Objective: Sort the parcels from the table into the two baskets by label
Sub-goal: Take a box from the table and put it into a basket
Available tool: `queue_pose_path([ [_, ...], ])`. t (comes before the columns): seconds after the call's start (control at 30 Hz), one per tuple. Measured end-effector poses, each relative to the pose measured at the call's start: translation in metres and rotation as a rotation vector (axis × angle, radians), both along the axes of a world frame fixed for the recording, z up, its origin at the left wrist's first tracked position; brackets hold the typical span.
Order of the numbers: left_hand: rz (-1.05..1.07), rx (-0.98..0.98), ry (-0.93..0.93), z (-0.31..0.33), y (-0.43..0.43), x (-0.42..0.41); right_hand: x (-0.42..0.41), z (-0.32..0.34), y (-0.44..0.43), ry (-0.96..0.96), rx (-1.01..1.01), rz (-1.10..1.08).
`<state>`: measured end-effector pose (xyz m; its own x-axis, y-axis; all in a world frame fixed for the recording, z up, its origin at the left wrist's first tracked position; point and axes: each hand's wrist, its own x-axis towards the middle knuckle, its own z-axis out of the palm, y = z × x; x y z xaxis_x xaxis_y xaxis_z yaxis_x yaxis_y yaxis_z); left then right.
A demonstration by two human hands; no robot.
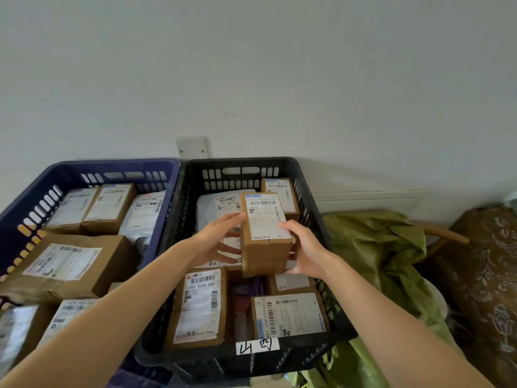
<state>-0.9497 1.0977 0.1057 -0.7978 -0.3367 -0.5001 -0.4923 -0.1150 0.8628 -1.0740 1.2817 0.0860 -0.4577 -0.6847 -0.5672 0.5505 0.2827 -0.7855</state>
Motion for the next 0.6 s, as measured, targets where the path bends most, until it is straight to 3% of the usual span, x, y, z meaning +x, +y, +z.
queue_pose_path([
  [0.27, 0.062, -0.223, -0.066, -0.02, -0.011, 0.008, 0.014, -0.011, -0.007, 0.004, -0.006, -0.121],
  [0.43, -0.287, -0.619, -0.122, -0.031, -0.018, 0.008, 0.015, -0.011, -0.011, 0.068, 0.033, -0.118],
  [0.6, -0.448, -0.789, -0.157, -0.043, -0.02, -0.002, 0.009, -0.008, -0.009, 0.075, 0.023, -0.195],
])
